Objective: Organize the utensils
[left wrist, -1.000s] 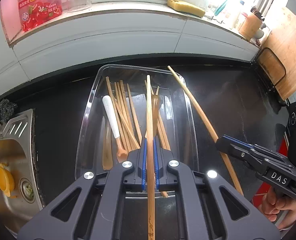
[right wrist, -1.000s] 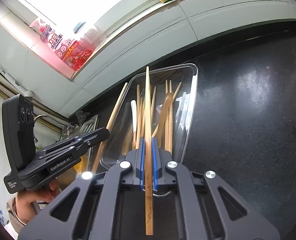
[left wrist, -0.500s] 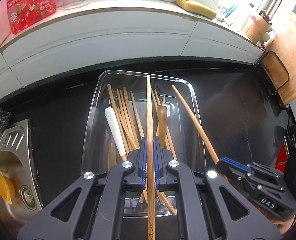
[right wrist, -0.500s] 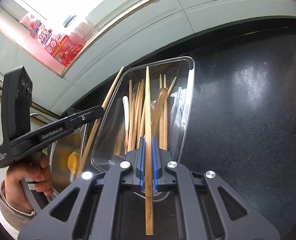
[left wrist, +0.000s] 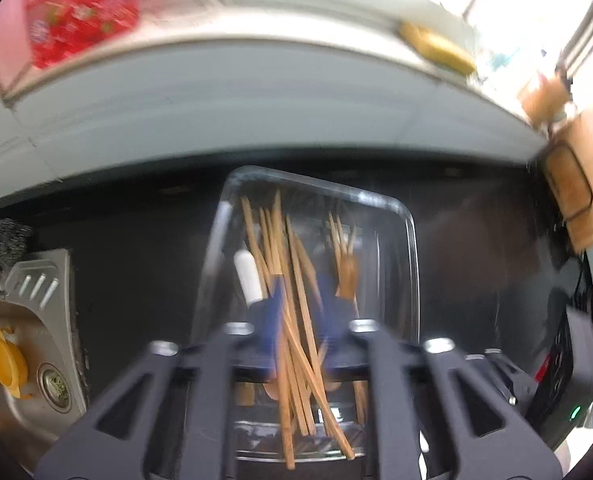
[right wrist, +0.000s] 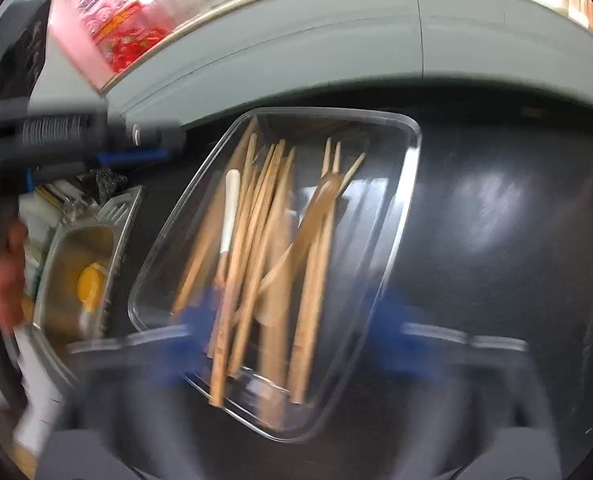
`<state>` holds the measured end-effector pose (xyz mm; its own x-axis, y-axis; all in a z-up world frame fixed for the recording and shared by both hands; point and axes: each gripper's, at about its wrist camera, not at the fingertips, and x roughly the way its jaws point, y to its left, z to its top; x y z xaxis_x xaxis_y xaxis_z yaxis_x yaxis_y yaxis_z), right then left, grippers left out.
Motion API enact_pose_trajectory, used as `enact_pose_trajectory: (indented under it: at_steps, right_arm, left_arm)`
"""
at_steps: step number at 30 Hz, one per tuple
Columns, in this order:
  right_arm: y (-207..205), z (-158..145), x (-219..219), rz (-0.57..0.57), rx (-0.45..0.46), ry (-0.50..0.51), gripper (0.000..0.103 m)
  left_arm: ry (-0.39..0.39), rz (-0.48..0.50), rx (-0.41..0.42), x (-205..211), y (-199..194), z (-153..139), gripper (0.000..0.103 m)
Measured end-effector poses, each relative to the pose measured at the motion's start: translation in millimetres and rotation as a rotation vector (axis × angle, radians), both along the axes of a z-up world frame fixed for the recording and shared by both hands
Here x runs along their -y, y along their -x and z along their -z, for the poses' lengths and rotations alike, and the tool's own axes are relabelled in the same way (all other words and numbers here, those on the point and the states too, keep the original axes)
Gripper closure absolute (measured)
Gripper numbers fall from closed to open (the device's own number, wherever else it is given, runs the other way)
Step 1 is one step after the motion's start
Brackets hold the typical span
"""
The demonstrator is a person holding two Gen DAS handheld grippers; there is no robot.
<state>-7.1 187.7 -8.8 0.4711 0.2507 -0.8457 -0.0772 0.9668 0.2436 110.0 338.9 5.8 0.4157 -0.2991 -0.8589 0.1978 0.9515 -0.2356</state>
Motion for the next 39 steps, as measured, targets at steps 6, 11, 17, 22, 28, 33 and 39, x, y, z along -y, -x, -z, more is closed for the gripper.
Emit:
enact_pose_trajectory:
  at_steps: [6, 11, 17, 22, 28, 33, 39]
  right_arm:
    - [35, -12, 27, -0.023, 0.089, 0.136, 0.007]
    - [56, -11, 77, 0.019, 0.054, 0.192, 0.007]
    - [79, -18, 156, 0.085, 0.037, 0.213, 0.007]
    - [93, -27, 223, 0.106, 0.03, 0.223, 0.007]
    - [102, -30, 287, 0.105, 0.016, 0.235, 0.007]
    - [106, -28, 341, 0.086, 0.021, 0.245, 0.007]
    - [104, -21, 388, 0.082, 0.014, 0.249, 0.007]
  left_arm:
    - [-0.007, -0.078, 0.063, -1, 4, -23, 0.011]
    - [-0.051, -0.038, 0.01, 44, 12, -18, 0.006]
    - [-0.105, 0.012, 0.048, 121, 40, -18, 0.006]
    - [-0.163, 0.025, 0.061, 185, 59, -17, 0.006]
    - [-0.184, 0.011, 0.049, 246, 79, -7, 0.006]
    - [-0.224, -0.047, 0.034, 288, 100, 14, 0.006]
    - [-0.282, -0.116, 0.032, 318, 126, 31, 0.006]
